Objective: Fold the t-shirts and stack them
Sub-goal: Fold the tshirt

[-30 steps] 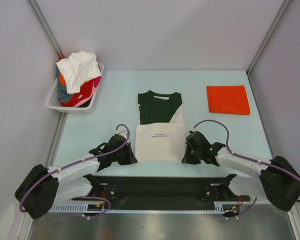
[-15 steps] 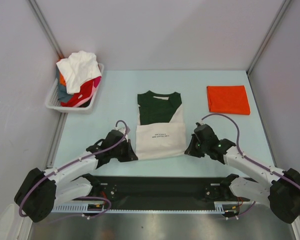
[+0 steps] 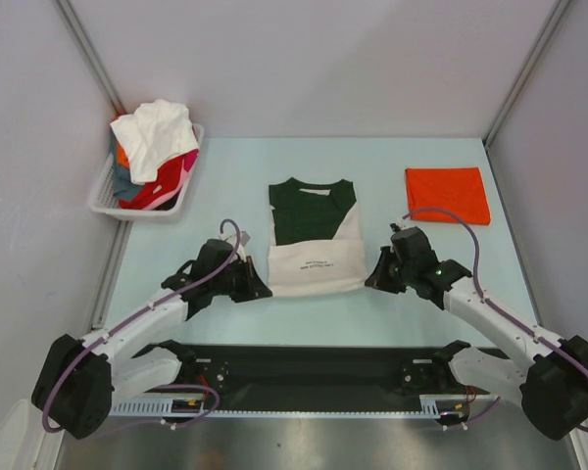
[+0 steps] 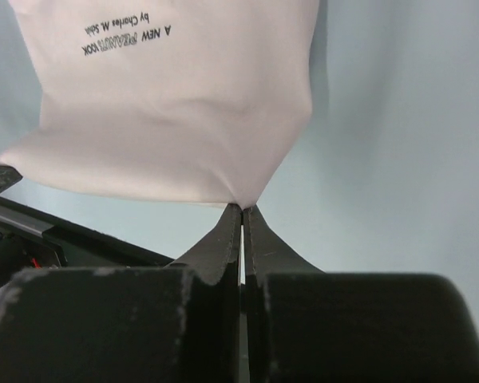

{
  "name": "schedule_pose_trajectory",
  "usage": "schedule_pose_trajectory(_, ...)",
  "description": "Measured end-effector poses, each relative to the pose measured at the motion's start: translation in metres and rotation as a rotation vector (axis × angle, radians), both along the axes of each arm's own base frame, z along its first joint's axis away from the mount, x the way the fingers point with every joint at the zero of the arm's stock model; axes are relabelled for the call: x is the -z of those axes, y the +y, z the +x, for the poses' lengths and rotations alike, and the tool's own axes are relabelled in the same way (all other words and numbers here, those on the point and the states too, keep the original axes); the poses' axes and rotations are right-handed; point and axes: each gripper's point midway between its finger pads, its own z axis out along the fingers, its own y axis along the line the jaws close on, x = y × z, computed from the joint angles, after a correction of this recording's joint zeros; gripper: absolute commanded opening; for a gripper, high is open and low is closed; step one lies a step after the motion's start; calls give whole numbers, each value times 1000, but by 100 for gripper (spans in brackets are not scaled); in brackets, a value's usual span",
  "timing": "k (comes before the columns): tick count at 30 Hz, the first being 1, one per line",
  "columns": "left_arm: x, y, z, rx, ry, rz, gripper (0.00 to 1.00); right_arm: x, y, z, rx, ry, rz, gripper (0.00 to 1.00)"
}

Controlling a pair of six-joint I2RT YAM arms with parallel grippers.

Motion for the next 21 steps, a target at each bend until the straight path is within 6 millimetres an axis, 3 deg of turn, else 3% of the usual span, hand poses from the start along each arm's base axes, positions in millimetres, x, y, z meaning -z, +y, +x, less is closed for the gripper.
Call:
schedule_pose_trajectory(10, -30, -13, 38, 0, -39, -57, 0, -11, -13, 24, 11, -17, 1, 0)
schedule_pose_trajectory(21, -43, -17, 37, 22, -61, -92, 0, -29, -8, 35, -35, -45, 22, 0)
